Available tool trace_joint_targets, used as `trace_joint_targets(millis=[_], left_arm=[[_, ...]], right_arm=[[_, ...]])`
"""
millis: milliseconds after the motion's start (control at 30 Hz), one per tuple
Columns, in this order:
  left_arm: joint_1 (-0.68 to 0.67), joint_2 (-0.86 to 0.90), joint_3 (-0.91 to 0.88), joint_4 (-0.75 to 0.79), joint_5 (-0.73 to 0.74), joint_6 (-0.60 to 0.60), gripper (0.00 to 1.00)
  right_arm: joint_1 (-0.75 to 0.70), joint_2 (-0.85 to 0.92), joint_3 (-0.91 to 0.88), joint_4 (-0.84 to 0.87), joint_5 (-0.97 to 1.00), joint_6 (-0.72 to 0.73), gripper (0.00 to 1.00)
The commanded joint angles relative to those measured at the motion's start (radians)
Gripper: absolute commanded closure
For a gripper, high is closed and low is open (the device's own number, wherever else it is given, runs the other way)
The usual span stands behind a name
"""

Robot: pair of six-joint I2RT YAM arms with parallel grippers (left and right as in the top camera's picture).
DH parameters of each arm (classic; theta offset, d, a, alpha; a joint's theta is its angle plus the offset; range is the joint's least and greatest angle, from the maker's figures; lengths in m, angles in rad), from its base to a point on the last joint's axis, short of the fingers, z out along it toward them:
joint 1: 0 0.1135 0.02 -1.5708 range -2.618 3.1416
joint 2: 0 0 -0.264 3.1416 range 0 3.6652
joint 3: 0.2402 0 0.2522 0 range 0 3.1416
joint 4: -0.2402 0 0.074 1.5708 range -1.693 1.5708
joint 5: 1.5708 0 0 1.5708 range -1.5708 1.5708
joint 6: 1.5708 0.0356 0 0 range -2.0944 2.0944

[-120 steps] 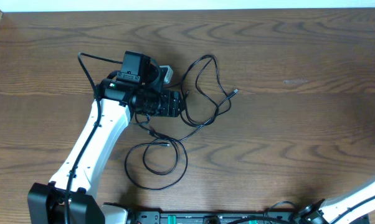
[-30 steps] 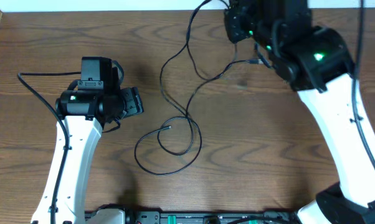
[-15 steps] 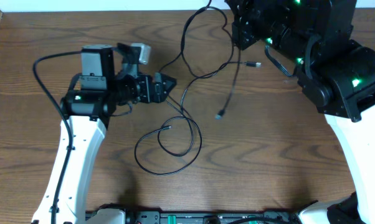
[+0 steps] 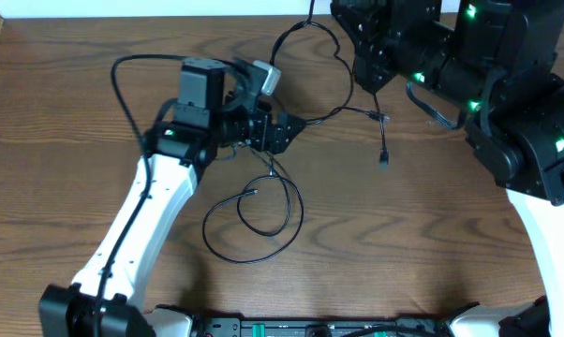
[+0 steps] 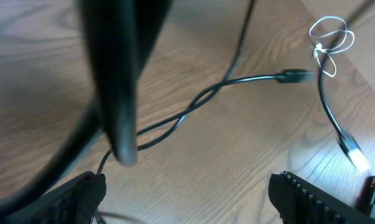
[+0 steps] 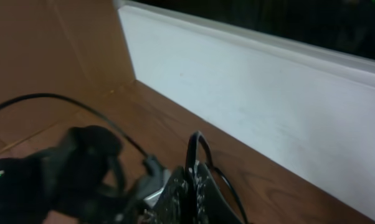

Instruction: Untangle cables

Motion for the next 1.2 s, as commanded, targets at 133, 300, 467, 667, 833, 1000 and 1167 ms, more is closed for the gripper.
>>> trace_joint_targets(millis=[133,300,467,667,833,1000,1167], left_arm=[[-0.020,0.080,0.000,0.090,-0.019,-0.034,0.18],[-0.021,0.102,0.000,0.184,-0.055,-0.104,0.29],[-0.044,0.106,0.000,0.280,-0.055,-0.145,0.29],[-0.115,0.115,0.000,0.323,-0.131,-0.145,0.30],[-0.153,0.117,0.000,0.320,-0.215,-0.145,0.92],[-0.143,0.116,0.000,0.270,-0.216,-0.145,0.93],[-0.083,0.112,0.000,0.150,-0.216,-0.145,0.92]], right_arm=[[0.000,-0.029,0.000,-0.024,-0.053,-0.014,0.99],[0.000,-0.029,0.000,-0.055,-0.064,-0.011,0.99],[0.000,-0.029,0.000,-0.068,-0.064,-0.011,0.99],[0.000,-0.033,0.000,-0.079,-0.065,-0.011,0.99],[-0.001,-0.039,0.000,-0.087,-0.058,-0.011,0.99],[-0.005,-0.050,0.000,-0.091,0.118,0.042,0.99],[-0.034,-0.077,0.000,-0.095,0.381,0.080,0.98]])
